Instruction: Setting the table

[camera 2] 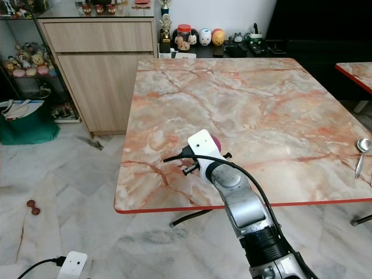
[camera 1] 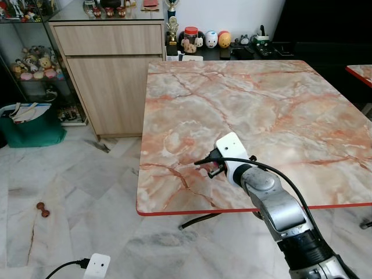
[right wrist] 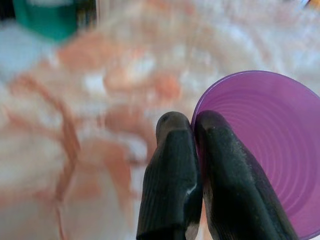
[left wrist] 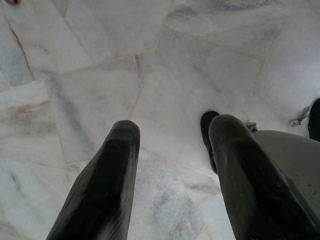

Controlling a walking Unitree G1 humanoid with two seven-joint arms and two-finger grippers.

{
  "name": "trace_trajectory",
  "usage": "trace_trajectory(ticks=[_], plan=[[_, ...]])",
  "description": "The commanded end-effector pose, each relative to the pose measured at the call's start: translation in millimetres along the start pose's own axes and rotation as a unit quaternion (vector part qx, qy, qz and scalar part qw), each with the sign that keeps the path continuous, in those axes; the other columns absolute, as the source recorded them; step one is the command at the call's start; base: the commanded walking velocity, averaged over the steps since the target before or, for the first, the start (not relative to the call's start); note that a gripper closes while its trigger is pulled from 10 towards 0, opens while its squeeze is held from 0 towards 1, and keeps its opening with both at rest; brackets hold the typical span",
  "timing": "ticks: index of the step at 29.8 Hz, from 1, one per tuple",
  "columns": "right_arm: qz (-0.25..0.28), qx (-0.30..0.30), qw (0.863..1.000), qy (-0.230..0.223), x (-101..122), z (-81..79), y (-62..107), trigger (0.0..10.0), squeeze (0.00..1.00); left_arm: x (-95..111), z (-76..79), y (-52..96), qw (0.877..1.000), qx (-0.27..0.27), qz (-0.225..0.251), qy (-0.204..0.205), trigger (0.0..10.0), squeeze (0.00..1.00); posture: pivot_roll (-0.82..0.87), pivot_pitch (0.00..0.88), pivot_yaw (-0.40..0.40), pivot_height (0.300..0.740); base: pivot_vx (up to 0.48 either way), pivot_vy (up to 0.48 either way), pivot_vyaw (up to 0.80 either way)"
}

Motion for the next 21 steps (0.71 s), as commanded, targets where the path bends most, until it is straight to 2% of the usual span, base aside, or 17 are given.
trace_trajectory(ticks=[1, 2, 3, 4, 5, 6, 10, 14, 16, 18, 19, 21], plan=[[0.053, -0.006, 0.999, -0.002, 16.0, 2.0, 5.1, 0.0, 0.00, -4.0, 3.0, 0.5, 1.000, -0.003, -0.010, 0.000, 10.0, 0.00, 0.08, 0.000, -0.029, 0.740, 0.000, 0.000, 0.00], [0.115, -0.009, 0.993, -0.007, 27.2, -3.8, 13.6, 2.4, 0.00, -4.4, 3.0, 0.6, 1.000, -0.003, -0.010, -0.001, 10.0, 0.00, 0.06, 0.000, -0.023, 0.740, 0.000, 0.000, 0.00], [0.144, -0.019, 0.989, -0.012, 31.1, -6.3, 18.4, 4.4, 0.00, -4.6, 3.0, 0.7, 1.000, -0.003, -0.010, -0.002, 10.0, 0.00, 0.06, 0.000, -0.023, 0.740, 0.000, 0.000, 0.00], [0.144, -0.019, 0.989, -0.012, 31.1, -6.3, 18.4, 4.4, 0.00, -4.6, 3.0, 0.7, 1.000, -0.003, -0.010, -0.002, 10.0, 0.00, 0.06, 0.000, -0.023, 0.740, 0.000, 0.000, 0.00], [0.159, -0.030, 0.987, -0.014, 32.3, -6.3, 20.2, 10.0, 0.00, -4.8, 2.9, 0.7, 1.000, -0.003, -0.010, -0.003, 10.0, 0.00, 0.06, 0.000, -0.021, 0.740, 0.000, 0.000, 0.00], [0.186, -0.039, 0.981, -0.029, 30.8, -7.7, 24.3, 10.0, 0.00, -5.2, 2.9, 0.8, 1.000, -0.002, -0.011, -0.003, 10.0, 0.00, 0.06, 0.000, -0.022, 0.740, 0.000, 0.000, 0.00], [0.212, -0.069, 0.975, -0.020, 22.8, -6.3, 31.3, 10.0, 0.00, -7.1, 1.9, 1.2, 1.000, 0.004, -0.012, 0.017, 10.0, 0.00, 0.07, 0.000, -0.023, 0.740, 0.000, 0.000, 0.00], [0.254, -0.094, 0.962, -0.042, 31.1, 0.9, 37.5, 10.0, 0.00, -15.7, -4.0, 2.9, 0.999, 0.012, -0.023, 0.040, 10.0, 0.00, 0.07, 0.000, -0.023, 0.740, 0.000, 0.000, 0.00], [0.255, -0.096, 0.961, -0.042, 32.7, 3.1, 36.5, 10.0, 0.00, -19.4, -6.8, 3.8, 0.998, 0.015, -0.027, 0.056, 10.0, 0.00, 0.07, 0.000, -0.022, 0.740, 0.000, 0.000, 0.00], [0.256, -0.097, 0.961, -0.040, 33.3, 4.3, 35.9, 10.0, 0.00, -20.5, -7.9, 4.1, 0.998, 0.015, -0.027, 0.059, 10.0, 0.00, 0.07, 0.000, -0.023, 0.740, 0.000, 0.000, 0.00], [0.274, -0.108, 0.955, -0.040, 37.8, 8.0, 37.9, 10.0, 0.00, -20.5, -8.5, 4.2, 0.998, 0.015, -0.025, 0.056, 10.0, 0.00, 0.07, 0.000, -0.025, 0.740, 0.000, -0.356, 0.00], [0.282, -0.112, 0.952, -0.041, 40.0, 9.4, 39.0, 10.0, 0.00, -20.4, -8.6, 4.2, 0.998, 0.015, -0.025, 0.054, 10.0, 0.00, 0.07, 0.000, -0.025, 0.740, 0.000, -0.356, 0.00]])
Point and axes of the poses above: a point about 5 cm out from each wrist's last joint towards the gripper, its own y axis pointing back from the gripper into the wrist, its own x axis along the axis of the wrist's last joint, z = x × y, the point moved 1 cm from there along -y, pointing out of the wrist towards the gripper, and after that the axes turned 15 degrees about -y, right-handed, at the moved point
